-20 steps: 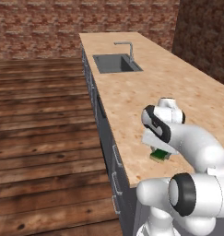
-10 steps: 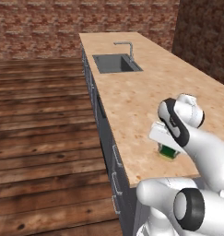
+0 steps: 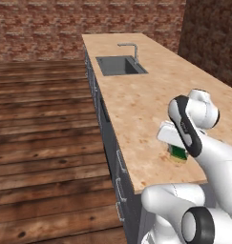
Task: Place the sponge inside the microwave to prepare for sanitizing.
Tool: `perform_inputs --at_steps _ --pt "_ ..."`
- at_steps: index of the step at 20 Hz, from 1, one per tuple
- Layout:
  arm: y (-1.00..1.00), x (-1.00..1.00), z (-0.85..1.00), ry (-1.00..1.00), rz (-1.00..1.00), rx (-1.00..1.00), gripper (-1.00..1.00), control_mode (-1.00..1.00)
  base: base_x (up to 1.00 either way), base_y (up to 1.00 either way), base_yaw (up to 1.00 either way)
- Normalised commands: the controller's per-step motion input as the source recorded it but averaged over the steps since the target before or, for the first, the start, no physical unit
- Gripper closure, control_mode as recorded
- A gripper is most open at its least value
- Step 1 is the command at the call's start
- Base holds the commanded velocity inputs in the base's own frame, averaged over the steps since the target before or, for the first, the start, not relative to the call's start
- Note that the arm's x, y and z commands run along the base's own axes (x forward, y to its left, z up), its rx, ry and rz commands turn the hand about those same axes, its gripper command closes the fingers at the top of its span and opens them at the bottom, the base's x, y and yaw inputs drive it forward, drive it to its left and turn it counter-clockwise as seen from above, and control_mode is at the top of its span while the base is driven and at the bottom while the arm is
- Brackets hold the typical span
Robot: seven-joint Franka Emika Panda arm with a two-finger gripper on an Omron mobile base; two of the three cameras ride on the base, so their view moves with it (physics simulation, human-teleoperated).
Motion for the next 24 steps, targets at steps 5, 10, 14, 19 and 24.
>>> perform_inputs --at_steps 5,10,14,19,24 --pt "-0.04 -0.15 0.08 -0.21 0.12 0.02 1.0 -1.0 0.0 0.0 0.0" --pt "-0.01 -0.06 0.0 -0.05 0.03 0.01 1.0 -1.0 0.0 0.0 0.0" --pt "0.0 0.0 0.0 -0.01 0.0 0.0 1.0 -1.0 0.0 0.0 0.0" --pt "0.0 0.0 0.0 0.0 0.0 0.0 1.0 -1.0 0.0 0.0 0.0" --pt "0.0 0.0 0.0 0.0 0.0 0.0 1.0 -1.0 0.0 0.0 0.0"
